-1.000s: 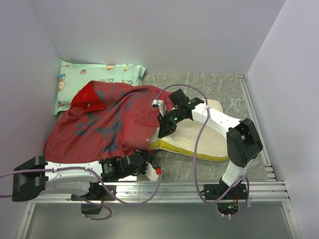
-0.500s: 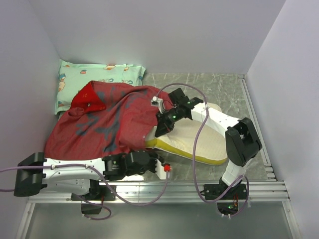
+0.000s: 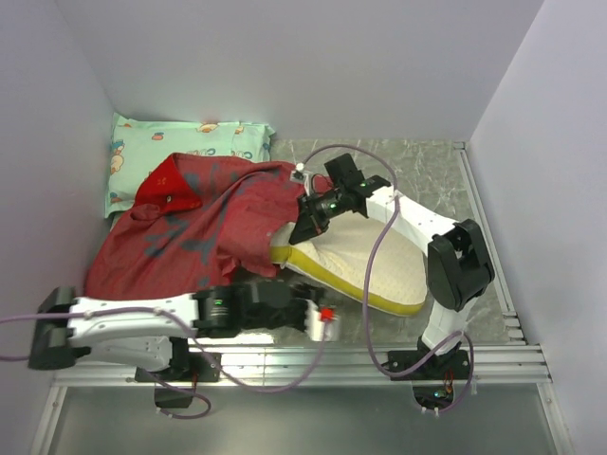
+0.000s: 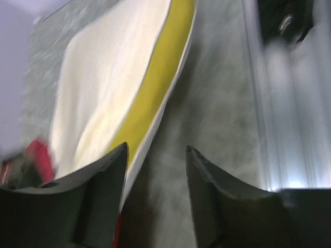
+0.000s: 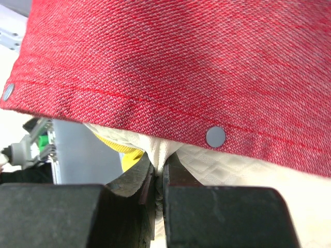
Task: Put the pillow into the pillowcase
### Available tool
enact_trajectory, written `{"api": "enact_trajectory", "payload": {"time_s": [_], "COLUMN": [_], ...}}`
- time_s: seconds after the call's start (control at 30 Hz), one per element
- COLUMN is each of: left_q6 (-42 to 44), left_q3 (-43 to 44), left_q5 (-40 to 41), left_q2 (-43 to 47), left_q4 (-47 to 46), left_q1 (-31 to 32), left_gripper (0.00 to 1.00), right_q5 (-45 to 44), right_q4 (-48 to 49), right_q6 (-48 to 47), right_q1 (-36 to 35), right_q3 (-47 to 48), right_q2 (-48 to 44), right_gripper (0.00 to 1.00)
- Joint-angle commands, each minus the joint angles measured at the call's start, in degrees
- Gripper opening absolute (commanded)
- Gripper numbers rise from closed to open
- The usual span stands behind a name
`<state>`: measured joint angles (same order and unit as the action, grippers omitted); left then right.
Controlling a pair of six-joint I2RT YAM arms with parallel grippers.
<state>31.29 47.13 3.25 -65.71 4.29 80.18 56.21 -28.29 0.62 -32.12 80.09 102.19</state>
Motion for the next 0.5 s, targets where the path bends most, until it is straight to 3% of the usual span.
{"api": "enact_trajectory", "payload": {"time_s": [0.0, 0.17, 0.27, 0.47], "left_q6": [1.0, 2.0, 5.2, 10.0], "left_q3": [-9.0, -15.3, -21.1, -27.7], "left_q5": [7.7, 15.5, 21.1, 22.3], "left_q2": [15.5, 28.7, 33.7, 34.3], "left_q4": [9.2, 15.7, 11.9, 0.8], "left_q1": [-2.0, -2.5, -2.7, -3.7], "left_gripper": [0.61, 0.65, 0.65, 0.63], "right_q5": [2.2, 3.6, 4.7, 6.5], "right_q4": [3.3, 0.4, -1.4, -4.0], "right_q6": [-0.1, -2.7, -3.6, -4.7], "right_q1": [3.9, 4.4, 4.4, 4.5], "right_q3": [0.9, 1.7, 1.8, 1.8], "right_q2": [-3.9, -3.8, -4.3, -4.4], "right_gripper": [0.00, 0.00, 0.00, 0.00]}}
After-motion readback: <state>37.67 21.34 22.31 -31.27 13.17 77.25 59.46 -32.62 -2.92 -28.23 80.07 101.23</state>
